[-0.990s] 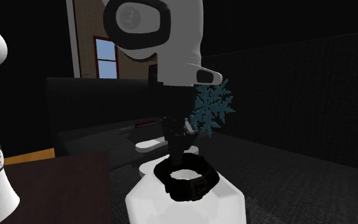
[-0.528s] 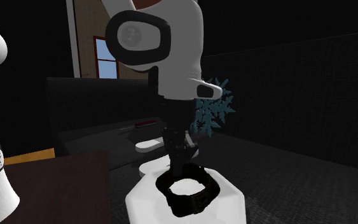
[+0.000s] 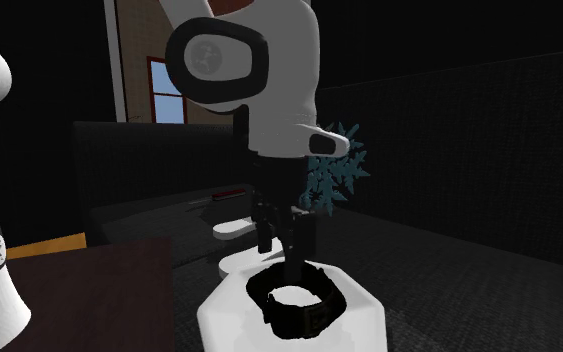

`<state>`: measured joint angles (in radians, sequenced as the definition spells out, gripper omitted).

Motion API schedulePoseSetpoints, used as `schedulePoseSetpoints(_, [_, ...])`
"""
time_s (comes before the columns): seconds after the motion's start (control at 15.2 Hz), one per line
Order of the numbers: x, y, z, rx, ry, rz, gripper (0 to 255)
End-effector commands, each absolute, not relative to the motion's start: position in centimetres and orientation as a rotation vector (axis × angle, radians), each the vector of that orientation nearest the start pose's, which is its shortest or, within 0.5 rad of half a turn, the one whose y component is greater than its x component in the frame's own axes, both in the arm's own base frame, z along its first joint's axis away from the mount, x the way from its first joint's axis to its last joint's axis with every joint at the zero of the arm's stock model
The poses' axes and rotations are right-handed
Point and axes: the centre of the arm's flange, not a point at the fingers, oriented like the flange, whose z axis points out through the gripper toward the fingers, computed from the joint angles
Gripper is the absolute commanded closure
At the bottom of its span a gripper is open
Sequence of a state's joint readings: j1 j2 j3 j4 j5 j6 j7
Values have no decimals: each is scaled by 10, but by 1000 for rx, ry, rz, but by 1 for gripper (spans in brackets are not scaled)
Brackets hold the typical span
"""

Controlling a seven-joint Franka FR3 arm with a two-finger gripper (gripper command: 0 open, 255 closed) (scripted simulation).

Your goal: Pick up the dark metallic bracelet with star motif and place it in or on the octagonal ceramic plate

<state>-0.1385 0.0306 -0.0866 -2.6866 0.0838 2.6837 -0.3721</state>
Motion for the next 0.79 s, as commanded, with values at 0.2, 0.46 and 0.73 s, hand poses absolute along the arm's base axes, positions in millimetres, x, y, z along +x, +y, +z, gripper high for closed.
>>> schedulePoseSetpoints(0.2, [399, -95, 247, -3098, -110, 34, 0])
schedulePoseSetpoints(0.46, [400, -96, 270, -3098, -110, 34, 0])
schedulePoseSetpoints(0.73, [400, -96, 270, -3098, -110, 34, 0])
